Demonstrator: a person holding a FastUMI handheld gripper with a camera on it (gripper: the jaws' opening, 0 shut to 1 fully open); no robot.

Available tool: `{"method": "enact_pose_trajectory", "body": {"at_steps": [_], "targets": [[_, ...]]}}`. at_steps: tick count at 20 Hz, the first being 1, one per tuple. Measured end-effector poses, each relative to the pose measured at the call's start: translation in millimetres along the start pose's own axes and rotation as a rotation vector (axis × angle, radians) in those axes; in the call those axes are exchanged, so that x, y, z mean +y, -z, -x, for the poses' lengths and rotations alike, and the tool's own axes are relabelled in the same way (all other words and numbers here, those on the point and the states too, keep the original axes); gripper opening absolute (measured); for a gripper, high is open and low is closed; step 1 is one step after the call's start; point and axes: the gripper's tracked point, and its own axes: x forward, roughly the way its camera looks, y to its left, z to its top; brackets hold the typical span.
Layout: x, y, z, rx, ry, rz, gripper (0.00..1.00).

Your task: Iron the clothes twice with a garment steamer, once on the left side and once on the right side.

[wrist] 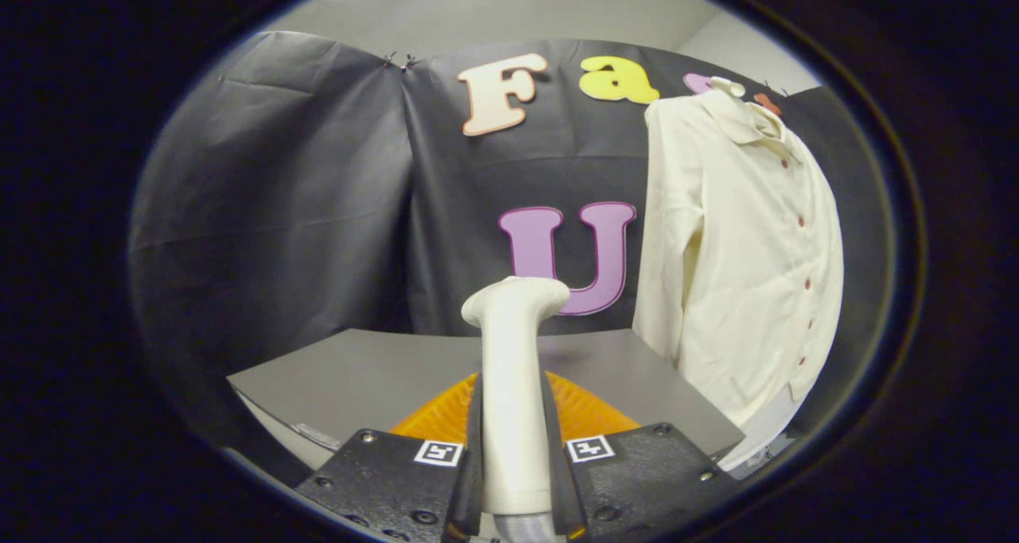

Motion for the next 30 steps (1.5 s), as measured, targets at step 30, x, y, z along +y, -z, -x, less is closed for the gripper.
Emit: {"method": "enact_pose_trajectory", "body": {"at_steps": [30], "targets": [[-239.2,-58.0,11.3,-0.306,0.153,-0.107,0.33]]}}
